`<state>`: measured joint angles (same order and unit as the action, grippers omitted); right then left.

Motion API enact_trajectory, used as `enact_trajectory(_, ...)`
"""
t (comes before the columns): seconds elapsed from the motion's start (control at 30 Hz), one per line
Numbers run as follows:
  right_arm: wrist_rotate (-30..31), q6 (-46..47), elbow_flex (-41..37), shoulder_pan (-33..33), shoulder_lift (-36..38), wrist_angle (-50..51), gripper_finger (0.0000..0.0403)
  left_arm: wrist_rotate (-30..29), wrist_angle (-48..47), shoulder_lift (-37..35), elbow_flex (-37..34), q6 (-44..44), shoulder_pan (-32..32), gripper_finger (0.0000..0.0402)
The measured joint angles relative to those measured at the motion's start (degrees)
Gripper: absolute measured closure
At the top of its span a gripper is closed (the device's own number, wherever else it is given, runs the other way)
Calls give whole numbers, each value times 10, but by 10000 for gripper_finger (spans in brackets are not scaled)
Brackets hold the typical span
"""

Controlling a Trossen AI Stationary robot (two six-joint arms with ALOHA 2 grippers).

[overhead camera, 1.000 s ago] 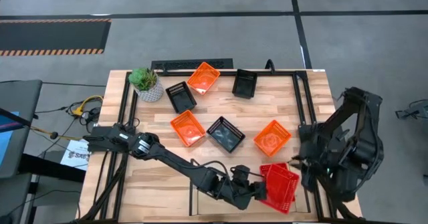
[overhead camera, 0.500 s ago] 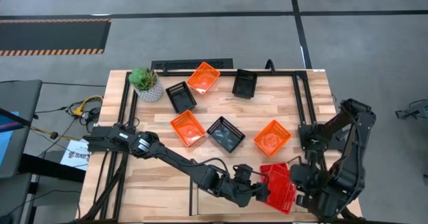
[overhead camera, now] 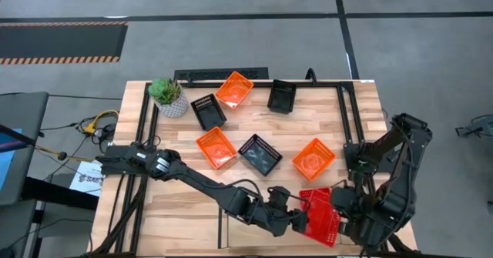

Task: Stack baskets on shelf by color
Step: Stack the red bin on top of the red bin on the shelf

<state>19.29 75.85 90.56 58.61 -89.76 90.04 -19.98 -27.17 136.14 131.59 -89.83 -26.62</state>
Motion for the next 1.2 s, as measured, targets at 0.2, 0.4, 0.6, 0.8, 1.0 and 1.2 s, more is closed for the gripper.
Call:
enact_trajectory(0.2, 0, 2, 0, -3, -3, 0, 283, 1, -36, -18, 0, 7, 1, 209)
enact_trajectory(0.4, -14, -7, -33, -23, -9, 0, 284, 14, -86, -37, 0, 42, -2, 209)
enact_trajectory(0.6, -61, -13, -107, -42, 7, -2, 284, -28, -117, -69, 0, 78, -5, 209)
enact_trajectory(0.8, -64, -34, -130, -52, 19, -2, 284, -58, -126, -82, 0, 103, -7, 209)
enact_trajectory(1.0, -22, -116, -131, -92, 20, -25, 284, -60, -138, -82, 0, 106, -6, 209)
enact_trajectory(1.2, 17, -211, -131, -130, 31, -99, 284, -62, -164, -84, 0, 112, -4, 209)
